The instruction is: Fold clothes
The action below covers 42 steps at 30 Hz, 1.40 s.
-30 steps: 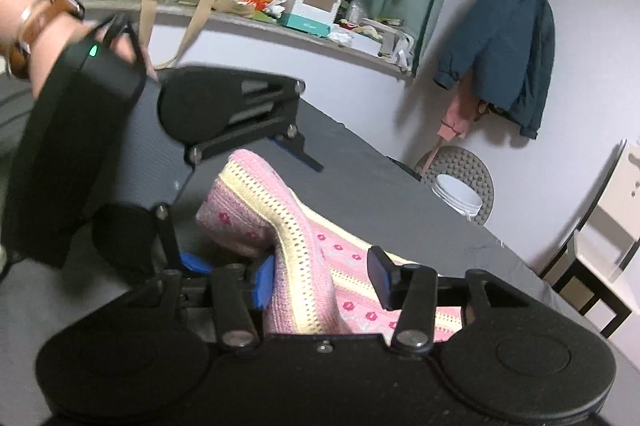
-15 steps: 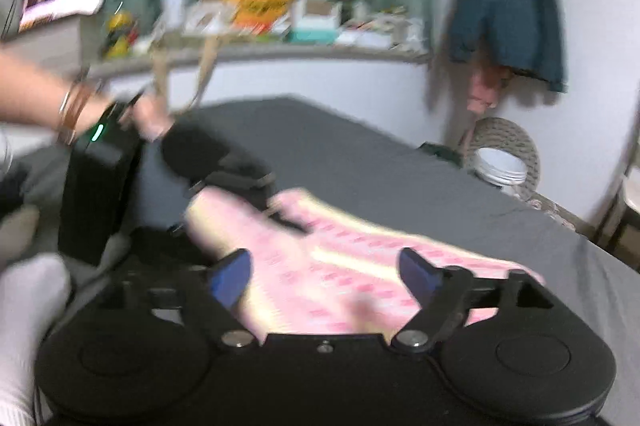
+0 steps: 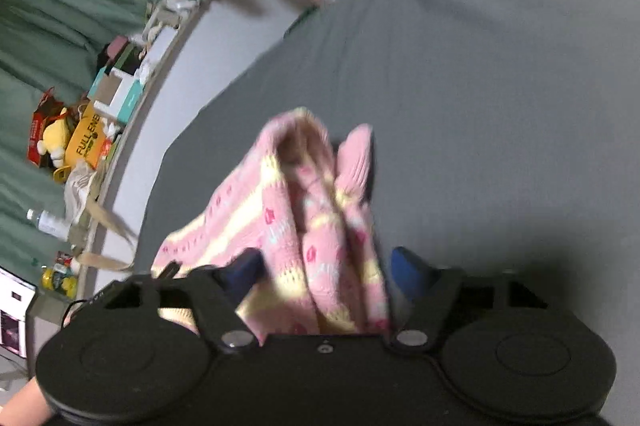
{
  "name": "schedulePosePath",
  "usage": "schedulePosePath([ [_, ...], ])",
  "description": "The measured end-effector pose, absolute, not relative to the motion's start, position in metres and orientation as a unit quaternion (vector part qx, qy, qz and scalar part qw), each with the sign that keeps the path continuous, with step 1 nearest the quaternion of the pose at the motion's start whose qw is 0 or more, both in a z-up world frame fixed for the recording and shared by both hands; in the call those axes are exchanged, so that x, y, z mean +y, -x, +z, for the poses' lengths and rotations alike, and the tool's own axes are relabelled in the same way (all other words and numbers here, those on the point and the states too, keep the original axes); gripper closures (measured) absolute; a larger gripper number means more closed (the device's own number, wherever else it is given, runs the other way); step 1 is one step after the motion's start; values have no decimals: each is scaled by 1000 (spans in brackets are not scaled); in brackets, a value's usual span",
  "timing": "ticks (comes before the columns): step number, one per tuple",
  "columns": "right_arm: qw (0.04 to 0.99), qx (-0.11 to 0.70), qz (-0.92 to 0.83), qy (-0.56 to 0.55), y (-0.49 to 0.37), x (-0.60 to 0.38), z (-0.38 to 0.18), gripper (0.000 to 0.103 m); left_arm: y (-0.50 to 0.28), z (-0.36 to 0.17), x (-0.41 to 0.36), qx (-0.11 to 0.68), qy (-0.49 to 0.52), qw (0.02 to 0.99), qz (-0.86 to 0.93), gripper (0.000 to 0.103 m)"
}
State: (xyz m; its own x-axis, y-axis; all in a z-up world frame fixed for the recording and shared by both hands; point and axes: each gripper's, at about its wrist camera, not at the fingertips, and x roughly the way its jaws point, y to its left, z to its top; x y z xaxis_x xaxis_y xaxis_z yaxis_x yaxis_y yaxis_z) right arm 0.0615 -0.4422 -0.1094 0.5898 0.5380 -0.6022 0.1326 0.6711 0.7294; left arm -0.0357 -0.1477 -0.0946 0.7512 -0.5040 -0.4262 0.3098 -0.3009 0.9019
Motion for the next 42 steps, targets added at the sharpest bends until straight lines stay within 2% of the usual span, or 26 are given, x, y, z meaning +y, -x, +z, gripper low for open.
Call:
schedulePosePath([
  [3, 813, 433, 137, -366, -69, -425, -111, 44, 35, -94, -147, -68, -730, 587, -343, 82],
  [5, 813, 425, 147, -369, -71, -421, -112, 63, 33, -93, -144, -70, -733, 586, -338, 82],
  [8, 814, 404, 157, -387, -66, -419, -115, 68, 28, -92, -138, -78, -740, 584, -324, 82],
  [15, 850, 336, 181, -363, -92, -379, -90, 69, -8, -92, -106, -97, -785, 562, -243, 82],
  [22, 850, 320, 204, -365, -173, -316, -67, 70, -71, -95, -58, -58, -817, 552, -160, 82],
  [29, 832, 351, 192, -383, -222, -267, -90, 70, -114, -127, -20, -7, -831, 539, -139, 82],
  [34, 831, 360, 174, -387, -231, -253, -109, 70, -134, -169, 0, 16, -829, 540, -145, 81],
  [38, 828, 363, 163, -396, -234, -256, -121, 69, -155, -163, 31, 26, -816, 561, -136, 81],
  [40, 824, 363, 164, -404, -236, -257, -125, 65, -162, -154, 37, 28, -816, 563, -129, 73],
  [42, 820, 358, 158, -417, -235, -259, -128, 53, -171, -151, 39, 31, -814, 567, -118, 56],
])
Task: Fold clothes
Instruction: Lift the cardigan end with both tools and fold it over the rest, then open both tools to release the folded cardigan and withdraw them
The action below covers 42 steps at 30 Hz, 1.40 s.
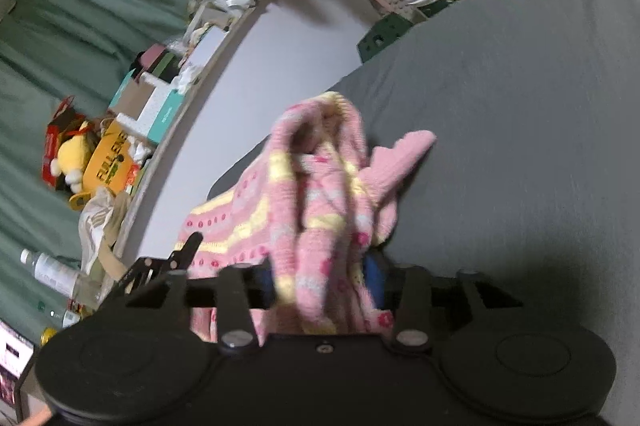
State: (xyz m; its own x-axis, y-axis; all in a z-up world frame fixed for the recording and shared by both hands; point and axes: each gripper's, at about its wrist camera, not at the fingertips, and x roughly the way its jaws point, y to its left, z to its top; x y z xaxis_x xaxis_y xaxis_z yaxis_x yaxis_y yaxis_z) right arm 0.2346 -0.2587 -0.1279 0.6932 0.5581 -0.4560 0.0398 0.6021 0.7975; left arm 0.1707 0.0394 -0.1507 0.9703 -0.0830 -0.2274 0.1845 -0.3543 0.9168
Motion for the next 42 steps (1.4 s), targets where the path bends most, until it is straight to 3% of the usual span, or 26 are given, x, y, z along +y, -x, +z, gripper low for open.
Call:
schedulePosePath([
  [3, 815, 347, 158, -436, -230, -265, -127, 50, -185, -140, 41, 34, -788, 612, -60, 26],
  [4, 814, 345, 160, -439, -228, -267, -126, 46, -193, -134, 38, 40, -777, 627, -41, 10],
  [5, 815, 341, 160, -440, -223, -271, -123, 40, -200, -128, 34, 46, -765, 642, -23, 2],
  [7, 821, 325, 161, -441, -209, -283, -114, 33, -201, -117, 38, 76, -751, 656, -11, 1],
  [12, 835, 307, 167, -425, -170, -308, -84, 29, -199, -105, 42, 127, -792, 596, -41, 1],
  [14, 846, 308, 174, -399, -149, -314, -75, 21, -192, -97, 44, 138, -799, 582, -59, 0],
  [17, 853, 315, 185, -372, -121, -317, -68, 19, -198, -75, 24, 152, -777, 605, -80, 1],
  [22, 836, 337, 211, -378, -87, -310, -73, 19, -195, -13, -8, 184, -593, 776, -112, 0],
  [26, 833, 346, 223, -369, -72, -299, -71, 19, -181, 6, -26, 194, -418, 873, -162, 0],
  [32, 854, 337, 254, -305, -54, -287, -65, 17, -186, 0, -51, 202, -272, 915, -220, 1],
  [39, 826, 358, 275, -339, -58, -287, -78, 16, -244, -58, -61, 318, -119, 907, -247, 0],
  [42, 819, 364, 277, -347, -58, -290, -81, 16, -242, -70, -53, 330, -94, 908, -239, 0],
])
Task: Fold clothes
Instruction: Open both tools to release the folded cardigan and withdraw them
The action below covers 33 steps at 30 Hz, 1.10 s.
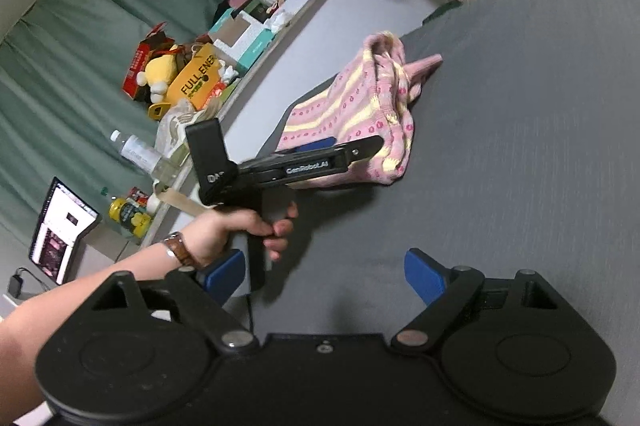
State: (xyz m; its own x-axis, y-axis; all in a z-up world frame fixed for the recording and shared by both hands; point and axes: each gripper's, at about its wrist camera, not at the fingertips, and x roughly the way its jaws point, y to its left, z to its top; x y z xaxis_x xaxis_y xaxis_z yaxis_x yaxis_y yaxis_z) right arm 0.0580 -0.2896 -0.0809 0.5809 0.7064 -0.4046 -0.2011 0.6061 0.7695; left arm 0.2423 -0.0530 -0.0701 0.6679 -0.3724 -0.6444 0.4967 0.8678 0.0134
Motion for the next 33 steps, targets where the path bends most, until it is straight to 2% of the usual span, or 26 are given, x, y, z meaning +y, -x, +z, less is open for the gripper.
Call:
schedulePosePath([
  [3, 816, 359, 278, -359, -58, -295, -79, 16, -237, -72, -48, 329, -71, 912, -235, 1],
  [7, 816, 344, 276, -374, -59, -304, -76, 14, -228, -45, -47, 250, -1, 931, -267, 0],
  [13, 807, 355, 272, -385, -63, -311, -85, 13, -278, -39, -77, 284, 72, 923, -250, 1],
  [16, 805, 359, 264, -393, -63, -316, -87, 13, -302, -59, -88, 340, 103, 903, -240, 1],
  [22, 803, 350, 260, -407, -67, -325, -85, 11, -297, -84, -104, 361, 66, 902, -227, 1],
  [25, 807, 345, 262, -400, -71, -329, -87, 11, -289, -66, -100, 370, 54, 899, -229, 1],
  [28, 828, 349, 242, -366, -72, -332, -91, 11, -271, -34, -78, 375, 100, 897, -210, 1],
  [33, 828, 346, 244, -367, -73, -329, -91, 11, -203, 14, -54, 405, 51, 894, -183, 1],
])
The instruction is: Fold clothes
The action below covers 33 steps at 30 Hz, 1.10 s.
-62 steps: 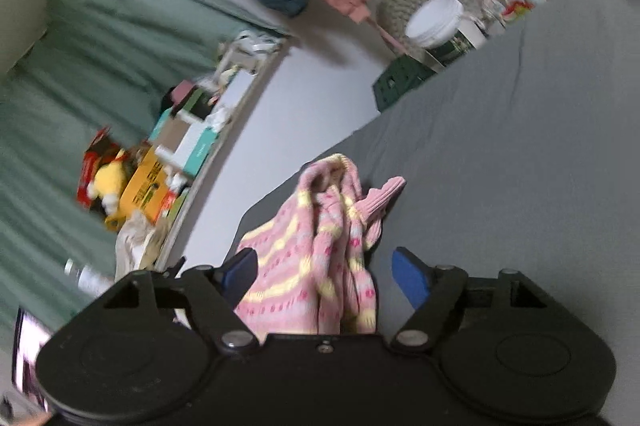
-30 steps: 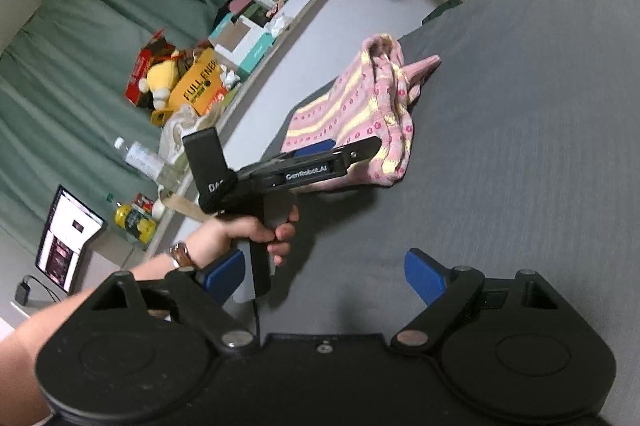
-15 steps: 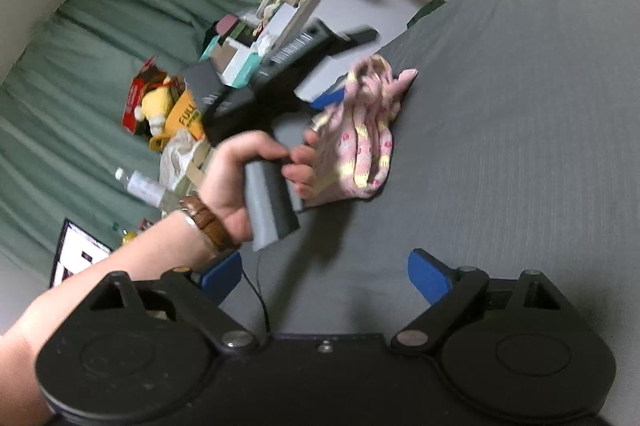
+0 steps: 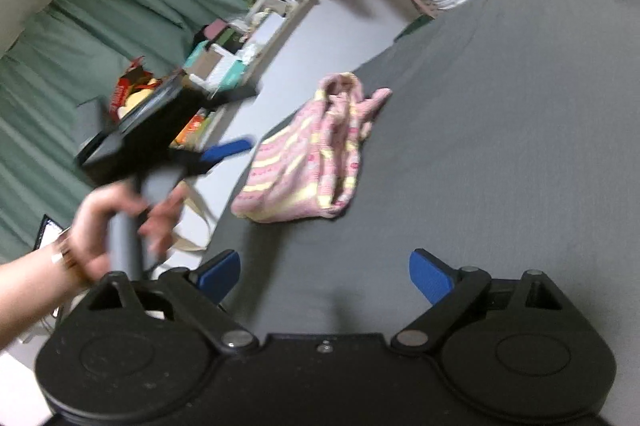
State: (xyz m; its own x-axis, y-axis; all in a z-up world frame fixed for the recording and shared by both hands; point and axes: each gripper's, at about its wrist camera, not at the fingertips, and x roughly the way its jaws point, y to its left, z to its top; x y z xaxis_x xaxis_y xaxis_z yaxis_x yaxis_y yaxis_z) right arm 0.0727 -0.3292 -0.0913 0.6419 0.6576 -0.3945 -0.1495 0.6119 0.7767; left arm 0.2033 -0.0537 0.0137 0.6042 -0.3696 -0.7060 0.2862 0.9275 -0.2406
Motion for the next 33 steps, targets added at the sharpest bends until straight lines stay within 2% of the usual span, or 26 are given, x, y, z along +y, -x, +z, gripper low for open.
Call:
schedulePosePath([
  [4, 867, 317, 246, -293, -59, -311, -75, 0, -128, 47, -47, 430, -23, 885, -176, 0],
  [6, 885, 298, 249, -257, -51, -302, -68, 0, -89, 61, -44, 434, -35, 881, -184, 0],
  [11, 916, 262, 230, -200, -32, -287, -53, 0, -15, 79, -27, 417, 2, 890, -185, 0],
  [14, 935, 240, 204, -164, -20, -275, -44, 0, 13, 77, -19, 370, 43, 912, -174, 0],
  [17, 952, 212, 183, -126, -8, -261, -34, 0, 21, 68, -14, 333, 96, 928, -138, 0],
  [19, 961, 195, 166, -109, -2, -254, -27, 0, 17, 63, -15, 338, 110, 928, -111, 0],
  [24, 979, 147, 113, -81, 11, -240, -10, 0, 6, 63, -23, 343, 51, 938, -16, 0],
  [27, 990, 118, 52, -59, 13, -231, 1, 0, 10, 72, -21, 313, 64, 947, 21, 0],
  [33, 988, 129, 30, -74, 8, -228, -2, 0, 13, 85, -21, 290, 83, 949, 88, 0],
])
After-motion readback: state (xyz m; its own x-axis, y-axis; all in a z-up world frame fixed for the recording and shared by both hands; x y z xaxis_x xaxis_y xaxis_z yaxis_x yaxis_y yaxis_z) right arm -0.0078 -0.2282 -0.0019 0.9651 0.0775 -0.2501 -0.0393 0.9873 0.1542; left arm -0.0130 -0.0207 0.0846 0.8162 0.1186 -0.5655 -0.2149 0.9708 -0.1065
